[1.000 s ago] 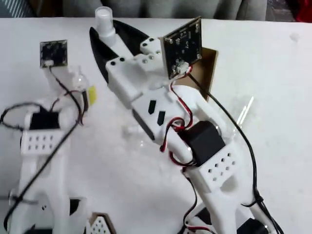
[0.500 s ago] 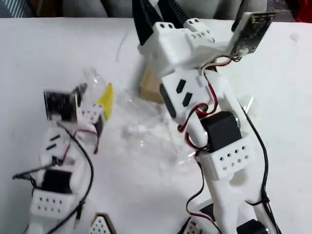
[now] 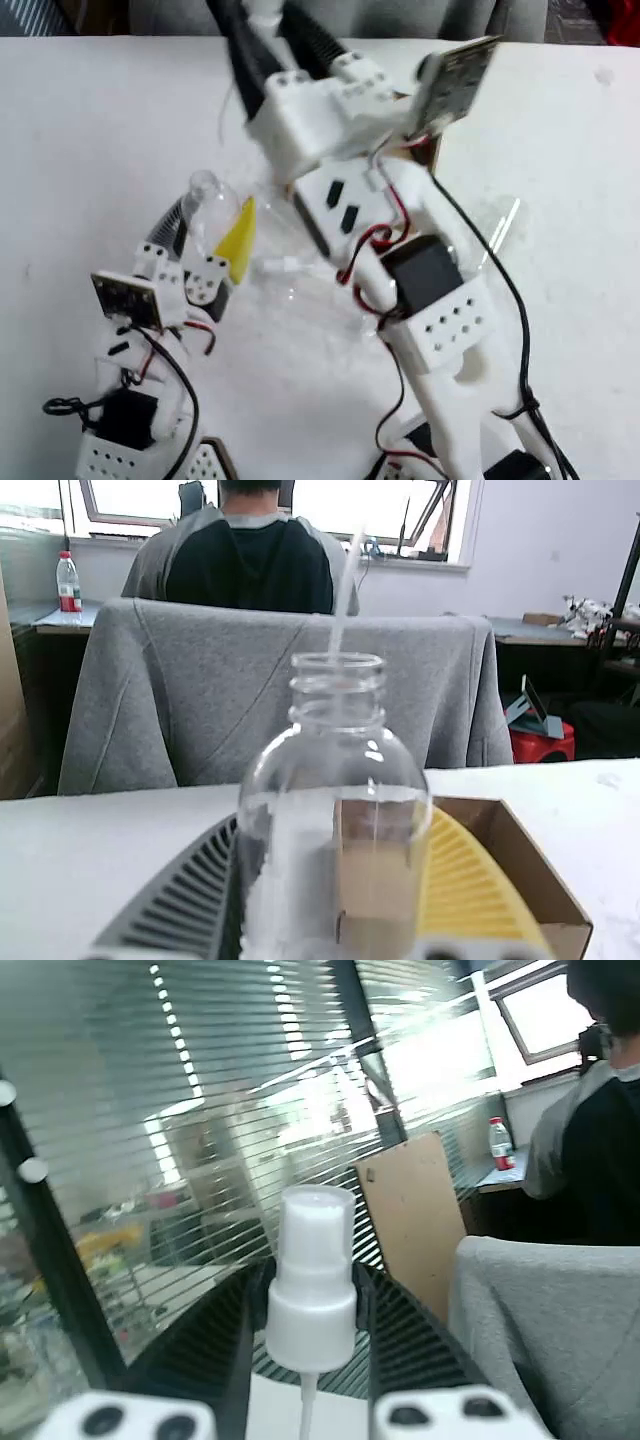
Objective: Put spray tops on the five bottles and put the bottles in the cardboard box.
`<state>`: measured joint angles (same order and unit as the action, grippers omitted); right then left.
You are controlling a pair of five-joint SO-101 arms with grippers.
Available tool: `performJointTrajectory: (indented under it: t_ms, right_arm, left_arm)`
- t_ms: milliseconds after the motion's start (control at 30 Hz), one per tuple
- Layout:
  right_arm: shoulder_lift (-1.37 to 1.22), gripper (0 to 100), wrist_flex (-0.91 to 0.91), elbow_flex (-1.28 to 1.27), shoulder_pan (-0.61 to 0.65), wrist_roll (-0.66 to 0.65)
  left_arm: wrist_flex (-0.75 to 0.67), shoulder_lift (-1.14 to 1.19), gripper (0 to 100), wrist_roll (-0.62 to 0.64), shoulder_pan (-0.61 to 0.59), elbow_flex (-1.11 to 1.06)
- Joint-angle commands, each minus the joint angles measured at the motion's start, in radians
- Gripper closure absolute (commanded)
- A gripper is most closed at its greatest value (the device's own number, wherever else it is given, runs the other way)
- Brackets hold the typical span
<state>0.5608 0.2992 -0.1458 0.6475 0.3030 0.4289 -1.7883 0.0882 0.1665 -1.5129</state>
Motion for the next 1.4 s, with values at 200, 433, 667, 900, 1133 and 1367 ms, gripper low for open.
performJointTrajectory:
  t_ms: [200, 433, 667, 900, 1133, 1367]
  right_arm:
    - [0.206, 98.1, 0.067, -0.026, 0.038, -0.048]
    - [0.137, 98.1, 0.128, -0.011, 0.139, -0.146]
    - [0.054, 98.1, 0.125, 0.021, 0.125, -0.149]
    - [0.004, 98.1, 0.084, 0.021, 0.101, -0.146]
    - [-0.001, 98.1, 0.131, 0.023, 0.101, -0.15]
    - [-0.113, 98.1, 0.389, 0.212, 0.105, -0.152]
  left_arm:
    - [-0.035, -0.03, 98, -0.006, 0.005, -0.089]
    - [-0.037, -0.03, 98, -0.008, 0.005, -0.103]
    - [-0.037, -0.03, 98, -0.008, 0.005, -0.104]
    - [-0.037, -0.03, 98, -0.008, 0.005, -0.104]
    - [-0.037, -0.03, 98, -0.008, 0.005, -0.104]
    - [-0.037, -0.03, 98, -0.008, 0.005, -0.104]
